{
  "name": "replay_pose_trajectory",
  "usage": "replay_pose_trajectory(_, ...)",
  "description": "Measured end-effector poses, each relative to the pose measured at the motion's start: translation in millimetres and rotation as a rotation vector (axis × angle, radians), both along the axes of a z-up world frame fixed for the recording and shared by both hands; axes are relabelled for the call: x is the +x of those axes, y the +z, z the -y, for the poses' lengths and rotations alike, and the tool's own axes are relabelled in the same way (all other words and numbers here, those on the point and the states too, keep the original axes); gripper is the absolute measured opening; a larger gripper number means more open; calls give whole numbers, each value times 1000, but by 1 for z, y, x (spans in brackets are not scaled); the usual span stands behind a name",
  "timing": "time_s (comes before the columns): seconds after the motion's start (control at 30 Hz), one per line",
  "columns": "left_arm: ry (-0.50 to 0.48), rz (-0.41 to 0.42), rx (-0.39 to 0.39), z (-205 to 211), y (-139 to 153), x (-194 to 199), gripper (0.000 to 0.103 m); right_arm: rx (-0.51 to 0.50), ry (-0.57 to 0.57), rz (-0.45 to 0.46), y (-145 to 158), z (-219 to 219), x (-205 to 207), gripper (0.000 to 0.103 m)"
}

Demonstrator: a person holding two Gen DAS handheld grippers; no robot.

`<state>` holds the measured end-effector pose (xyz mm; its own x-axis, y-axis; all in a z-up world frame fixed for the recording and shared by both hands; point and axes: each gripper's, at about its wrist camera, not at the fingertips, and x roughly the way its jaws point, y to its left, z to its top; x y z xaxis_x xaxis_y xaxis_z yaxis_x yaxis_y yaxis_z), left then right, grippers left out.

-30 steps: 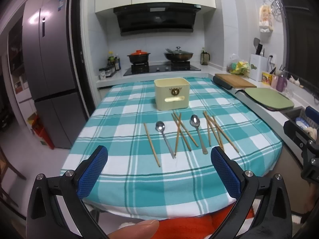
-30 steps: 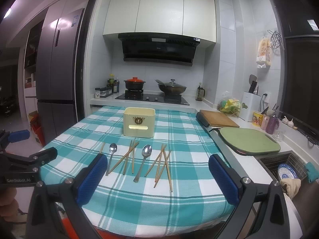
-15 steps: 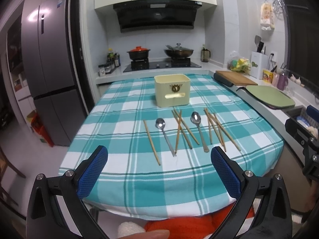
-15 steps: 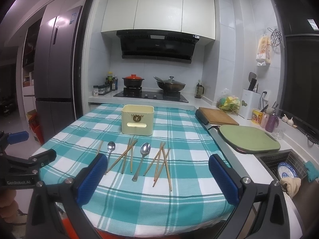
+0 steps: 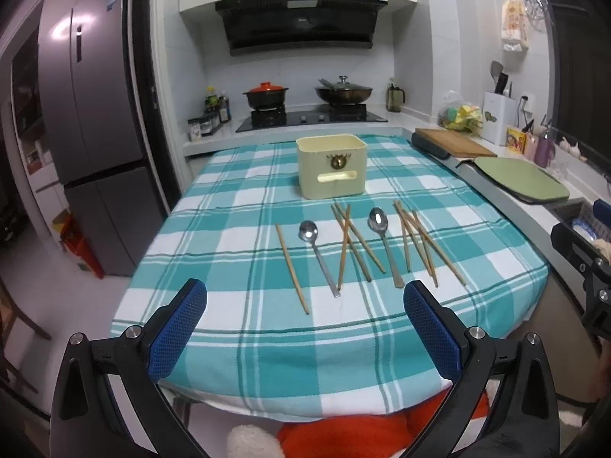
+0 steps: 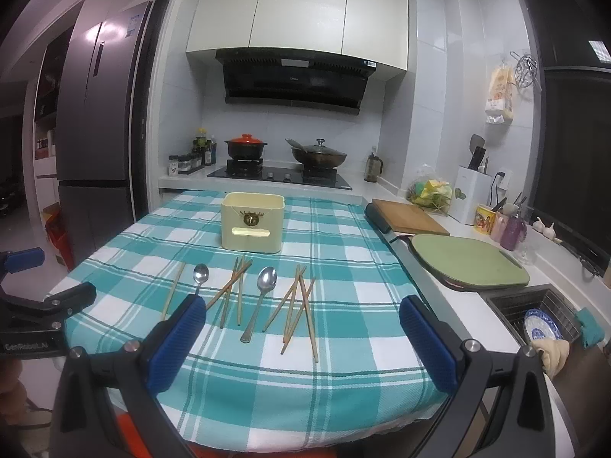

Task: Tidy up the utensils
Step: 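Move both tools toward the row of chopsticks and spoons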

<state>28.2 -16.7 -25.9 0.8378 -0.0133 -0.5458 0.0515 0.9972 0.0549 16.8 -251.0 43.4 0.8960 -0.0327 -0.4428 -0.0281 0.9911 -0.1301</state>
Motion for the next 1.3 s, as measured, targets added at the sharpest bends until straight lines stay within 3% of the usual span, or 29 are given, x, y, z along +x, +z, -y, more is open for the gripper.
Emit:
replay_pose_trajectory(0.67, -20, -53, 15, 6, -9, 18, 103, -29, -55, -57, -17, 5, 22, 103)
replay_pose_trajectory(0.87, -17, -71, -22, 1, -13, 27, 103, -25, -61, -73, -22, 7, 30, 103)
replay_pose_trajectory(1.3, 65, -107, -38, -25, -29, 61, 103, -22, -99, -161, -40, 11, 66, 103)
